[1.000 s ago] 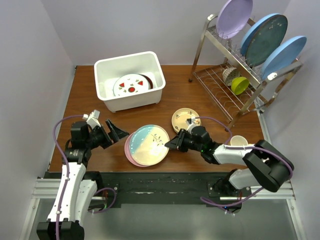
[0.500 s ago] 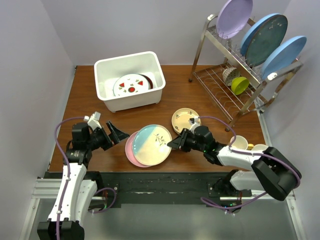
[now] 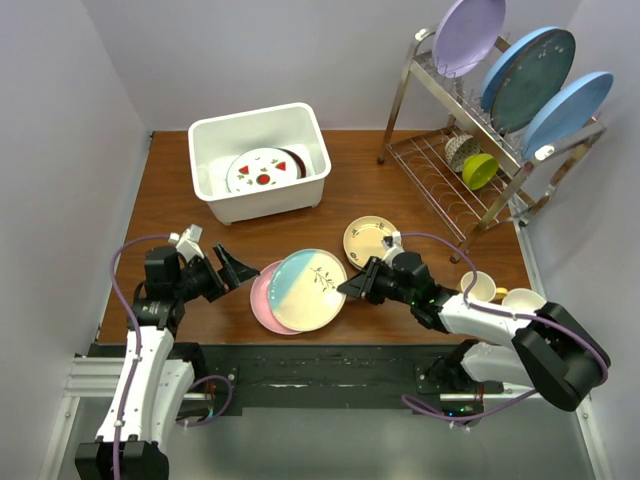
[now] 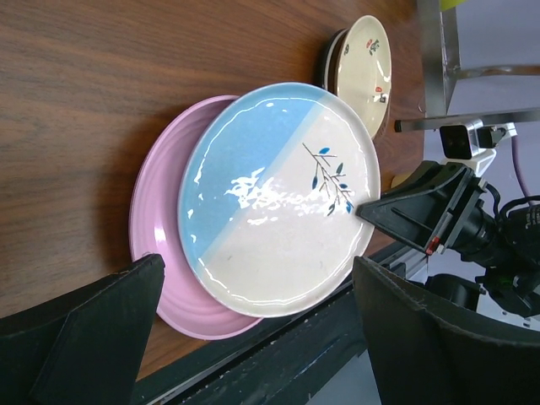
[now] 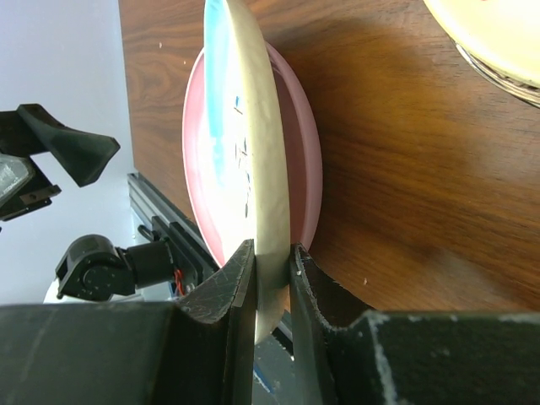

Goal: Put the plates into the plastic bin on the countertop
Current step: Pick up the plate from the corner of the board.

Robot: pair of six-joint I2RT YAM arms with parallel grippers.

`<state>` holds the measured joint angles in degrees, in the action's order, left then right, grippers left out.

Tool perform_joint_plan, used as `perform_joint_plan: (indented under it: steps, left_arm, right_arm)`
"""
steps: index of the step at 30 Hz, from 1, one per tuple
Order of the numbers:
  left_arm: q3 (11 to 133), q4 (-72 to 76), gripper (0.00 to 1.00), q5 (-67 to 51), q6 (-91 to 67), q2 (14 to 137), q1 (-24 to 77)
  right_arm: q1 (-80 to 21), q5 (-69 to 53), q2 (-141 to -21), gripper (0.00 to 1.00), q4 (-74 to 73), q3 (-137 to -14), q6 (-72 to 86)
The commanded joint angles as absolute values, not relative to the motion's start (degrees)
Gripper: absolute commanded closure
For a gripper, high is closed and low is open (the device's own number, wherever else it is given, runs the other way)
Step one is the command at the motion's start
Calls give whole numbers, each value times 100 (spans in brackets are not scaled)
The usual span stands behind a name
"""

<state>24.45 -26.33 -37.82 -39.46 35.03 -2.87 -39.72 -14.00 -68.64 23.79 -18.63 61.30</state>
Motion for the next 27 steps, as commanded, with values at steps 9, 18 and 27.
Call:
perform_joint_plan:
  steps: [9, 18, 27]
  left_arm:
    - [2294, -2259, 4, -4078, -4025, 3524, -308]
    - [2136, -2136, 4, -4140, -4034, 3568, -299]
    - [2013, -2065, 4, -4166, -4069, 3559, -281]
  right_arm:
    - [-3867, -1591, -6249, 100, 3155, -2013, 6486]
    - [-3841, -1775, -6161, 100, 3208, -2188, 6653]
    - [-3832, -1925, -6038, 100, 3384, -2276, 6829]
